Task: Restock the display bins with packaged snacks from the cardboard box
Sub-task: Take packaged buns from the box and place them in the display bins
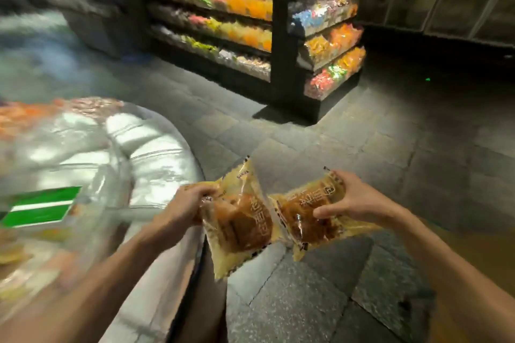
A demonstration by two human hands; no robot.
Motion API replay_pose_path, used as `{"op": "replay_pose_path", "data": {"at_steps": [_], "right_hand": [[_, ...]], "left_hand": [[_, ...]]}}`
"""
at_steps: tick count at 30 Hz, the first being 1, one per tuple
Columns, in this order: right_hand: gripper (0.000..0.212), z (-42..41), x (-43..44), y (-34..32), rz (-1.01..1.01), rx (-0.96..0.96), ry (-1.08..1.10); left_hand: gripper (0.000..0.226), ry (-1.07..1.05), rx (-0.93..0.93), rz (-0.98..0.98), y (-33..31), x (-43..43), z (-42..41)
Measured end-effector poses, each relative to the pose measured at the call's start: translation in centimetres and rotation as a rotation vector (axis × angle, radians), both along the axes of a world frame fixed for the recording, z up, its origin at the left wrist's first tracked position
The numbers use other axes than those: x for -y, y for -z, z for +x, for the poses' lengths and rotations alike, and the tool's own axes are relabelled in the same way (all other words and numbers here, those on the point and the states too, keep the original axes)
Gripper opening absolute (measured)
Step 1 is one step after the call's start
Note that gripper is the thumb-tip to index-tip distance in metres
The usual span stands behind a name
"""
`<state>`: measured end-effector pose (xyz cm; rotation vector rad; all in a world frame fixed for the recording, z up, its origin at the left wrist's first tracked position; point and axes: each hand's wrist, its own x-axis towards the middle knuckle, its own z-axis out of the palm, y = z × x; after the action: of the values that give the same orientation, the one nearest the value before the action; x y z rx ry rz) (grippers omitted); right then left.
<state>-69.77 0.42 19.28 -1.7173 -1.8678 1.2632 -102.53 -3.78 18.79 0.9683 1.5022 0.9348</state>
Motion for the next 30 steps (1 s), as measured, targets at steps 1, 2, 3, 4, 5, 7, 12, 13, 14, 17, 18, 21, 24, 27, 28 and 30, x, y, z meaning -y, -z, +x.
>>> {"op": "replay_pose_path", "data": {"at_steps": [1, 2, 3, 4, 5, 7, 12, 13, 14, 17, 18, 21, 24, 27, 28, 30], "right_hand": [[0.087, -3.7, -0.7, 0.0, -0.003, -0.02, -0.056], [0.08, -7.3, -1.1, 0.0, 0.007, -0.043, -0.109], [0.074, -10.6, -1.5, 0.2, 0.001, -0.076, -0.158], [0.071, -13.9, -1.9, 0.6, -0.008, -0.121, -0.201], [0.07, -17.0, -2.2, 0.9, -0.023, -0.172, -0.233], [0.072, -22.8, -2.1, 1.5, -0.045, -0.269, -0.275], [0.074, -34.1, -1.7, 3.0, -0.181, -0.493, -0.301], [0.074, -36.2, -1.8, 3.3, -0.243, -0.527, -0.333], [0.073, -38.0, -1.7, 3.6, -0.295, -0.56, -0.371], [0.047, -42.9, -1.0, 4.7, -0.51, -0.654, -0.559], [0.044, -44.4, -0.9, 5.2, -0.595, -0.661, -0.62], [0.075, -48.1, -1.2, 7.1, -0.778, -0.644, -0.731], [0.105, -51.1, -2.0, 8.3, -0.82, -0.575, -0.74], [0.102, -53.2, -2.5, 8.6, -0.88, -0.54, -0.771], [0.105, -53.6, -2.5, 8.4, -0.894, -0.53, -0.814], [0.109, -54.2, -2.6, 7.9, -0.852, -0.487, -0.944]], "left_hand": [[0.027, -0.09, 0.007, -0.012, 0.1, 1.8, -3.2], [0.025, -0.149, 0.013, -0.019, 0.1, 3.6, -6.1], [0.024, -0.202, 0.02, -0.021, 0.1, 5.4, -8.6], [0.024, -0.254, 0.035, -0.021, 0.2, 7.2, -11.1], [0.027, -0.311, 0.051, -0.028, 0.3, 9.0, -13.1], [0.032, -0.448, 0.118, -0.042, 0.5, 12.3, -16.4], [0.028, -0.708, 0.399, -0.058, 1.0, 18.5, -20.5], [0.033, -0.777, 0.459, -0.056, 0.9, 19.4, -21.1], [0.041, -0.843, 0.522, -0.035, 0.8, 20.1, -21.6], [0.046, -0.946, 0.659, 0.029, 0.9, 21.4, -22.7], [0.045, -0.95, 0.682, 0.053, 0.8, 21.4, -22.9], [0.046, -1.012, 0.654, 0.109, 0.3, 20.9, -23.3], [0.047, -1.063, 0.59, 0.102, -0.6, 19.5, -23.7], [0.045, -1.12, 0.559, 0.08, -1.3, 17.9, -23.5], [0.043, -1.145, 0.555, 0.08, -1.5, 17.4, -23.4], [0.04, -1.199, 0.547, 0.087, -1.6, 16.7, -23.6]]}}
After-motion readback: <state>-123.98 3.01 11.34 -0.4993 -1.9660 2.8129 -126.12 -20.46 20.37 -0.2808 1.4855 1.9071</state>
